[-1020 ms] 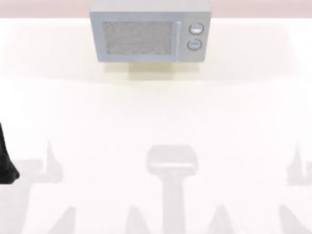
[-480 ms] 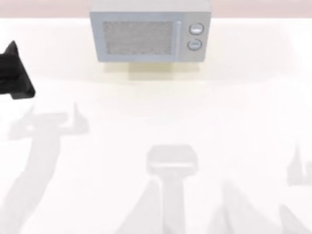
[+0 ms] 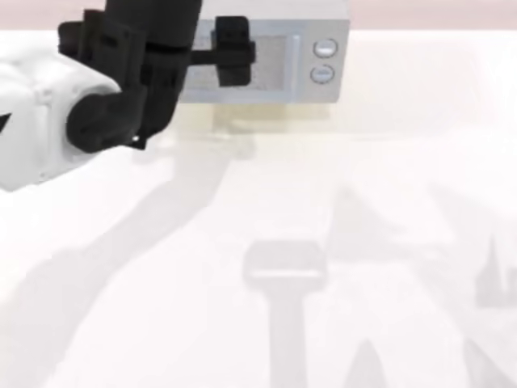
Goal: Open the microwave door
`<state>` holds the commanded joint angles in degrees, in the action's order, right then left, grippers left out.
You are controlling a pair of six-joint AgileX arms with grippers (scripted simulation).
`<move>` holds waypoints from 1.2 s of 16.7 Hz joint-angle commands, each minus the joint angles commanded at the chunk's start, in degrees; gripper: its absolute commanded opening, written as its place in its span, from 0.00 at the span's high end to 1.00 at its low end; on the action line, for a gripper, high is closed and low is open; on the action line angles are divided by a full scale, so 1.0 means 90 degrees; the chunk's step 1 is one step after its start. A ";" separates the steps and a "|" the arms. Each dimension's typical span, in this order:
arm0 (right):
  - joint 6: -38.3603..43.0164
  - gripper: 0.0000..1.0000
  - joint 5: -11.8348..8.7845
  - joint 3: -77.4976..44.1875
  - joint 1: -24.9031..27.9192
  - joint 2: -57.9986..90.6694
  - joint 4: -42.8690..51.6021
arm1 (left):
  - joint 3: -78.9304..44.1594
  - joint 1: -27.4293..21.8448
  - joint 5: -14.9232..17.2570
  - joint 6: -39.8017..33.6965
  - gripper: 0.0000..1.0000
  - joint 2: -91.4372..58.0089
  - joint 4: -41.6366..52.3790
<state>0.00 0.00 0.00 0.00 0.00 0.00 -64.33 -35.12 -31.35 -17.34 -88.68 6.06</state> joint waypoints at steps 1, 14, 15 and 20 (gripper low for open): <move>0.0000 0.00 0.0000 0.0000 0.0000 0.0000 0.0000 | -0.0404 -0.0216 -0.0191 -0.0113 0.00 -0.0555 0.0032; 0.0000 0.00 0.0000 0.0000 0.0000 0.0000 0.0000 | -0.2465 -0.1236 -0.1101 -0.0732 0.00 -0.2865 0.0029; 0.0000 0.00 0.0000 0.0000 0.0000 0.0000 0.0000 | -0.2486 -0.1227 -0.1092 -0.0722 0.00 -0.2886 0.0020; 0.0000 0.00 0.0000 0.0000 0.0000 0.0000 0.0000 | -0.3335 -0.0842 -0.0749 -0.0432 0.00 -0.3834 -0.0251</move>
<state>0.00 0.00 0.00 0.00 0.00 0.00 -94.34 -42.70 -38.09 -21.23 -123.19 3.80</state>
